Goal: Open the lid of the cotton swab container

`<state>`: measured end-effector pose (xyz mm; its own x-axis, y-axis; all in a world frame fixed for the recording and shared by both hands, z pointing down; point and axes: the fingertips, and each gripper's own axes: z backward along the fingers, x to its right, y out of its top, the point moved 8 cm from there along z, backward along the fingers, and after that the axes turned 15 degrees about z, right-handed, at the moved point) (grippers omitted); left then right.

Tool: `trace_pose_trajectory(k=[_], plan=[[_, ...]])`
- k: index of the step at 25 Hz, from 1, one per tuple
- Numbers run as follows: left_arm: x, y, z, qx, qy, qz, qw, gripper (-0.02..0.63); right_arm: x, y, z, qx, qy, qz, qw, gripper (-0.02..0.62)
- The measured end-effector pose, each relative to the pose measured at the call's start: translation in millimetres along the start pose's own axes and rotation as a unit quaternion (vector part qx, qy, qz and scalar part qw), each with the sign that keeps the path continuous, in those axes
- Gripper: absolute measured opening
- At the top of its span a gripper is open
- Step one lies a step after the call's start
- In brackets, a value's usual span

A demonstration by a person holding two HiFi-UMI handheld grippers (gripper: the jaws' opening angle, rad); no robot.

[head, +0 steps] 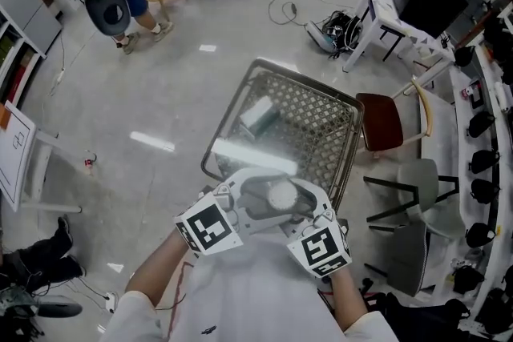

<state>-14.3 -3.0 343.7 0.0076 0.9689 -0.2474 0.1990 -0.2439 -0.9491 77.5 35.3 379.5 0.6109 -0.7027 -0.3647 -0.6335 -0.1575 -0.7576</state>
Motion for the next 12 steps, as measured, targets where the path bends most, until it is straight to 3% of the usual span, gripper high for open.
trace_pose_trajectory(k=[5,9,12], plan=[[0.4,-0.4,-5.2,-0.008,0.017,-0.007,0.9998,0.246,0.0,1.7,-3.2,-0.003,0.012,0.001,1.000,0.239],[-6.2,2.4,3.7,0.013,0.035,0.050,0.9981,0.127,-5.0,4.6,-3.2,0.004,0.025,-0.005,1.000,0.239],[-2.2,3.8,7.1,0.006,0.039,0.010,0.9992,0.129,-6.8,7.6,-6.4,0.004,0.034,0.000,0.999,0.239]])
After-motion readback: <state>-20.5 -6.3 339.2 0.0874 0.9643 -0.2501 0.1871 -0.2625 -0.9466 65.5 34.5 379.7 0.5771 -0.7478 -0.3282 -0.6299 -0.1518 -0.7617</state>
